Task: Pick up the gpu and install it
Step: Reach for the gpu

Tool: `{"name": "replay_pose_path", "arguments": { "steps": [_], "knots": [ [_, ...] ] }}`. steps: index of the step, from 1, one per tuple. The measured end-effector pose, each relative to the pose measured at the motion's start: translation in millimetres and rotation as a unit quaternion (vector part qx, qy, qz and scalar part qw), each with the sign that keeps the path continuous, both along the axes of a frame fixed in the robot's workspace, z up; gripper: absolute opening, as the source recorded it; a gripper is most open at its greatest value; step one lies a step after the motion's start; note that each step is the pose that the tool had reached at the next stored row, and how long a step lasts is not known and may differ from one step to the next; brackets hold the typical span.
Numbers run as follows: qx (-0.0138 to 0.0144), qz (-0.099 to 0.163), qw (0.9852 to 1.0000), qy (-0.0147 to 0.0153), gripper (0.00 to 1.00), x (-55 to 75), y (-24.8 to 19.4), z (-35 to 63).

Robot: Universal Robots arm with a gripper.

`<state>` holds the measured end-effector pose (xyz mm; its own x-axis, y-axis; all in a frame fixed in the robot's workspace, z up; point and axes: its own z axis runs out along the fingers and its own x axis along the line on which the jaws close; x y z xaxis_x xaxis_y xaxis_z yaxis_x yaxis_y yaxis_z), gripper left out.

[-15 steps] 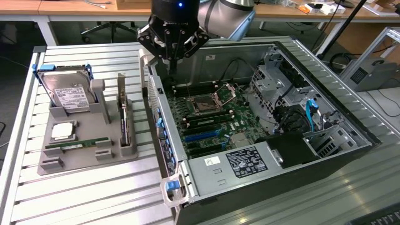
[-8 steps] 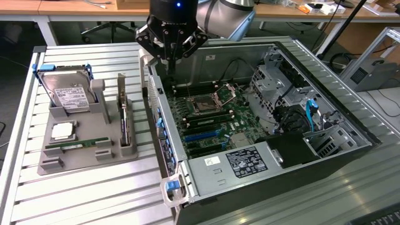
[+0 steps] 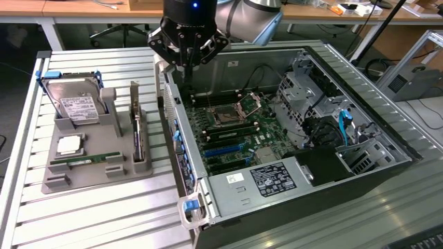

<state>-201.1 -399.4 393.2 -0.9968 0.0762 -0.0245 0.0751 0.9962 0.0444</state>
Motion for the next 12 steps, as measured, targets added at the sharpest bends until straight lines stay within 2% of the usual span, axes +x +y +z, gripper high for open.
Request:
{"name": "replay_pose_path", "arguments": {
  "steps": [12],
  "knots": [
    [0.0,0.0,1.0,0.0,0.11,-6.7,0.0,0.0]
  ]
}}
